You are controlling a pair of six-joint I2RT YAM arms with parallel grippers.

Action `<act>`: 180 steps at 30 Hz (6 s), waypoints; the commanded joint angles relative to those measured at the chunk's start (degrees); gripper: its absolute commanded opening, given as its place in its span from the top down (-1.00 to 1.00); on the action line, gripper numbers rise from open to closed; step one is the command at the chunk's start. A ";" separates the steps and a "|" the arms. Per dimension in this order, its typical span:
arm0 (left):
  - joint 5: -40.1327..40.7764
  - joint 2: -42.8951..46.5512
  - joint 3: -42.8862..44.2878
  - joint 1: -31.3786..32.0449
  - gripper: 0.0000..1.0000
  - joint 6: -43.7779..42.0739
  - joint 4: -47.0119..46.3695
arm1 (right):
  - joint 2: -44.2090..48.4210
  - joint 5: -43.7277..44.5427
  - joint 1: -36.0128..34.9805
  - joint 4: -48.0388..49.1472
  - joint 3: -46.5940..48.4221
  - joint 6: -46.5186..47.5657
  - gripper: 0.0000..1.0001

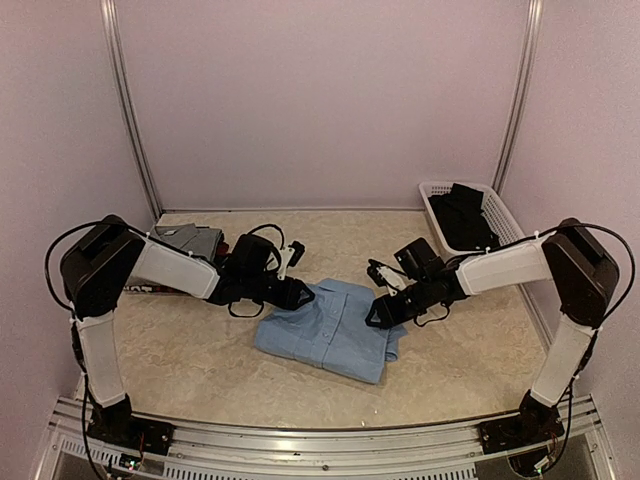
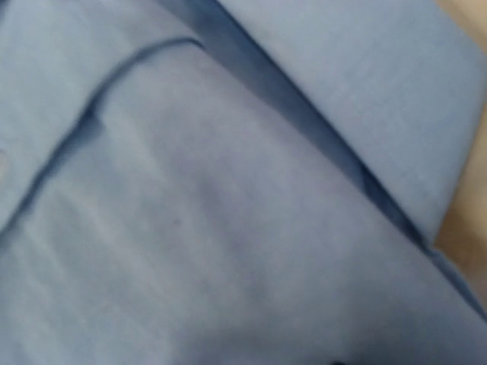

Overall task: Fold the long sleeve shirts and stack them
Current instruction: Smooth out the square-folded shirt at the center of the board, then pick up the square-folded shirt from the center of the board, then place the square-folded shirt at the center of the board.

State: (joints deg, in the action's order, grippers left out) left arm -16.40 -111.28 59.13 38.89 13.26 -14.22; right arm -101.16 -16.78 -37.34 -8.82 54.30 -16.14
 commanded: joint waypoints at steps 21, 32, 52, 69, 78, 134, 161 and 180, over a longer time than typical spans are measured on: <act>22.43 7.60 -7.17 -1.54 0.08 -2.39 -7.52 | 9.66 6.42 -0.26 -4.70 -2.39 2.61 -0.20; 17.80 20.63 -13.87 10.39 0.07 -1.76 -5.70 | 4.64 0.84 1.47 -7.05 6.60 5.95 -0.70; 22.44 8.97 -17.18 23.19 0.10 2.52 -10.82 | -17.54 -16.01 7.93 -12.50 27.83 15.54 -0.88; 24.27 6.61 -16.81 24.58 0.10 1.91 -9.73 | -23.12 -15.50 8.41 -14.39 34.12 22.53 -0.86; 25.10 6.54 -16.77 24.59 0.10 1.60 -9.34 | -30.56 -26.22 9.20 -23.84 40.27 26.15 -0.84; 39.29 25.02 -22.01 24.96 -0.05 3.55 -10.52 | 1.82 -17.43 12.16 -26.52 18.02 11.45 1.00; 50.85 32.46 -18.25 16.12 -0.25 12.46 9.59 | -21.17 55.12 -12.36 -70.02 53.36 -15.92 1.00; 53.40 37.73 -21.14 11.78 -0.25 13.87 13.86 | -34.20 42.66 -28.27 -64.02 65.40 -17.39 -0.36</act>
State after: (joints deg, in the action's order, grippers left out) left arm 35.40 -75.22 38.96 51.81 26.72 -1.74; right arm -137.19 29.98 -64.03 -76.84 120.49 -33.69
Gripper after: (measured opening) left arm 0.627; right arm 0.633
